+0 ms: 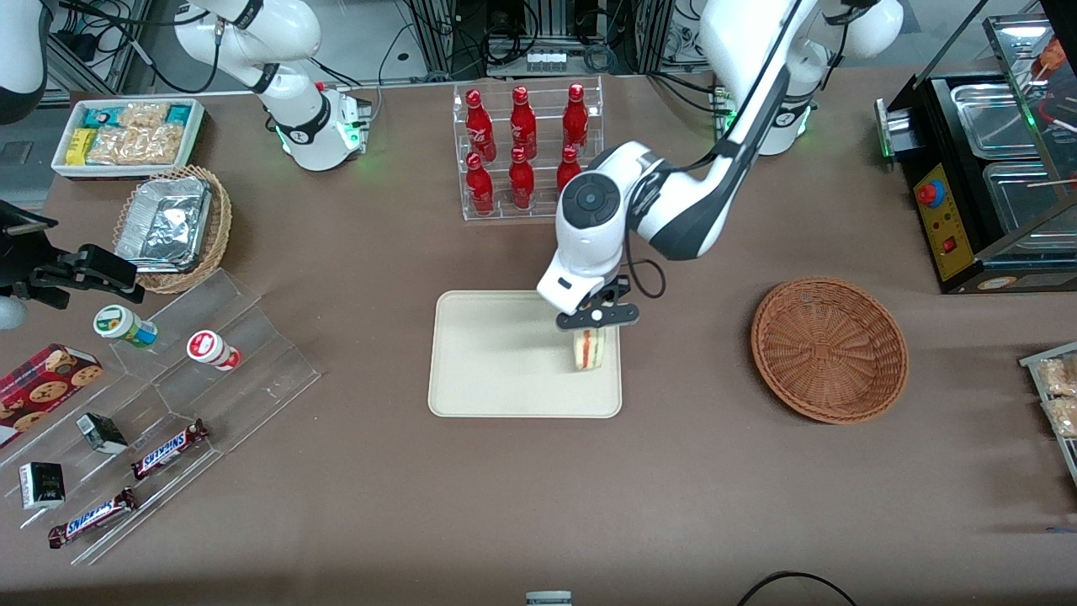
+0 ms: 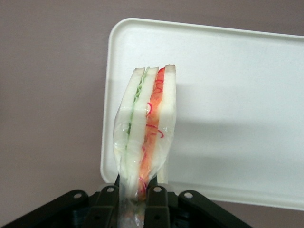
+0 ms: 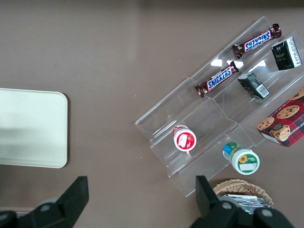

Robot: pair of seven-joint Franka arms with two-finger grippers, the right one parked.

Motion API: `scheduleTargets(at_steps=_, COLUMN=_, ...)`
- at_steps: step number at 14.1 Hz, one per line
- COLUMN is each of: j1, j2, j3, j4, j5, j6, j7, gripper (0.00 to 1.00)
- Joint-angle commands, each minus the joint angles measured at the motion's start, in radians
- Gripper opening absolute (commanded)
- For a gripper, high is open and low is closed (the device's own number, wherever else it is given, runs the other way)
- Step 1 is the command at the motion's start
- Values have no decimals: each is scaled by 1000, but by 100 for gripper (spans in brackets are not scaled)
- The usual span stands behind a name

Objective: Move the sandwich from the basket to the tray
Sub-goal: 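Carry the held sandwich over to the cream tray, then lower the sandwich onto the tray and open the left gripper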

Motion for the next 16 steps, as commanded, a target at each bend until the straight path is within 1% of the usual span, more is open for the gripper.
scheduleTargets(at_steps=1, j1=-38, j2=64, j3=19, j4=40, j5=18, j6=38, j7=-4, gripper=19)
scheduleTargets(at_steps=4, j1=-43, j2=102, j3=19, j4=39, j5=25, j6=92, j7=-4, gripper=19)
scheduleTargets(at_steps=7, j1=-50, j2=125, j3=19, j4=39, j5=76, j6=102, j7=-39, gripper=19)
scheduleTargets(at_steps=10, j1=-49, j2=141, j3=19, j4=37, j5=79, j6=125, j7=-48, gripper=19)
scheduleTargets(at_steps=11, j1=-49, j2=139, j3=19, j4=39, j5=79, j6=125, j7=-48, gripper=23)
scheduleTargets(at_steps=12, j1=-49, j2=139, j3=19, j4=39, j5=79, j6=125, j7=-48, gripper=46)
scheduleTargets(at_steps=13, j1=-47, j2=138, j3=20, j4=39, j5=79, j6=125, j7=-48, gripper=79)
scheduleTargets(at_steps=14, j1=-46, j2=135, j3=20, j4=39, j5=79, j6=124, j7=-48, gripper=98)
scheduleTargets(at_steps=16, j1=-41, j2=124, j3=23, j4=40, j5=77, j6=119, j7=-50, gripper=100)
